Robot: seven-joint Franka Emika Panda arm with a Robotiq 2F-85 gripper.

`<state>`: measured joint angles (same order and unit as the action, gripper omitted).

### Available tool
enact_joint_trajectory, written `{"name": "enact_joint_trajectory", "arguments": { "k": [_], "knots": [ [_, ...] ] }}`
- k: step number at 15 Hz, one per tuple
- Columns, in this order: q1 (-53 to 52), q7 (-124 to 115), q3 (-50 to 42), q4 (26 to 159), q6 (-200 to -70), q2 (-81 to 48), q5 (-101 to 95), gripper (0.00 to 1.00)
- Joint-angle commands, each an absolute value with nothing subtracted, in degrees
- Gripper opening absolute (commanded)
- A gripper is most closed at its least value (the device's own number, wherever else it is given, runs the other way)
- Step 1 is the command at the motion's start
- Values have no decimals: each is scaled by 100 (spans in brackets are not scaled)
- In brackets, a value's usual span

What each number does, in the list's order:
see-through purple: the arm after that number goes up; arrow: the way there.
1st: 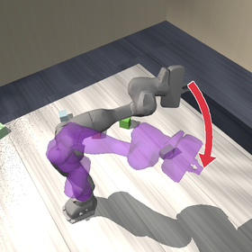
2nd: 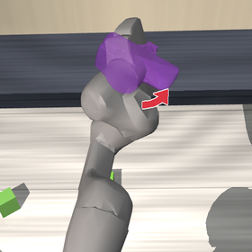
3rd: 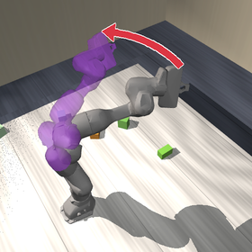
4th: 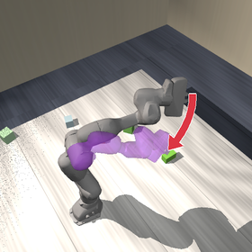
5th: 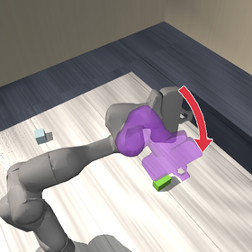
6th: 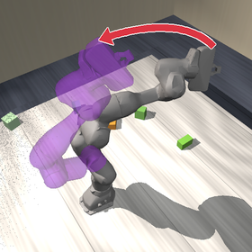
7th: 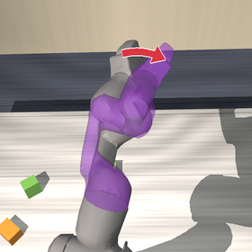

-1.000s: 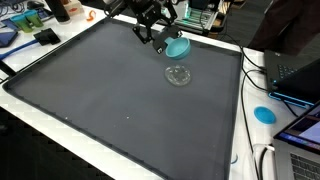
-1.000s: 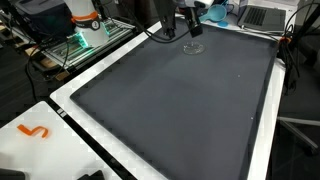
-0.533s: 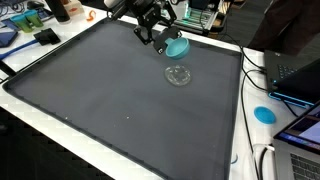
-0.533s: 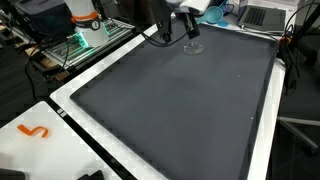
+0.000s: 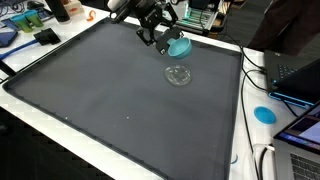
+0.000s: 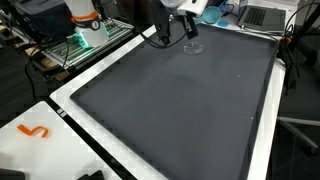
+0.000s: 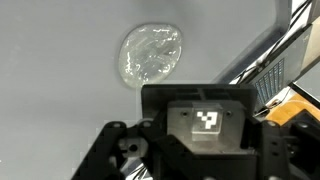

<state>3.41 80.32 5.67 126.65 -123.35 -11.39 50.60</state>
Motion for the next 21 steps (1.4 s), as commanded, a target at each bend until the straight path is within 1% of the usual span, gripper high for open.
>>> {"name": "enact_joint_trajectory", "arguments": {
  "k": [1, 21],
  "knots": [
    [196, 8153, 523, 12902, -12494, -946, 5245, 31],
    [-355, 7639, 653, 12935, -13141, -892, 4834, 31]
  ]
}}
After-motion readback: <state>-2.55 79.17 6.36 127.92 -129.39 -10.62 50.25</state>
